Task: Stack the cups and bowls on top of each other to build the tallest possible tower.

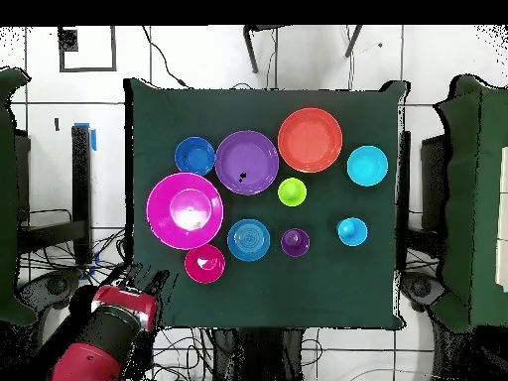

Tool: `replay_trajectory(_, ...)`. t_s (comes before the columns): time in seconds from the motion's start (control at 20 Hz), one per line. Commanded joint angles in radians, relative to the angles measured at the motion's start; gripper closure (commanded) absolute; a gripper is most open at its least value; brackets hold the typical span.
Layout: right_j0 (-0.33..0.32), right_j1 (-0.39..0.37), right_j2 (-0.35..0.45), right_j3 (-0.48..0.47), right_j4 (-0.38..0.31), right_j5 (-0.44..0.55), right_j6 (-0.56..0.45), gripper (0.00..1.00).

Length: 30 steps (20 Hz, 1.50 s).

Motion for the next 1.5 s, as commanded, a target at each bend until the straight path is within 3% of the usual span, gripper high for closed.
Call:
replay_trajectory(0.05,-0.127,-0.041,0.074,0.073,-0.092,-0.047,0.012,0.00)
replay_trajectory(0.25,-0.333,-0.206,0.196,0.172,-0.154,-0.061,-0.157,0.00)
replay_trajectory(0.45,-0.435,-0.252,0.278,0.222,-0.214,-0.106,-0.147,0.00)
replay_trajectory(0.75,-0.457,-0.265,0.310,0.215,-0.275,-0.094,-0.093,0.00)
replay_trajectory(1.05,-0.514,-0.312,0.371,0.222,-0.290,-0.050,-0.115,0.00)
replay_trajectory(1.5,-0.540,-0.331,0.407,0.221,-0.322,-0.025,-0.085,0.00)
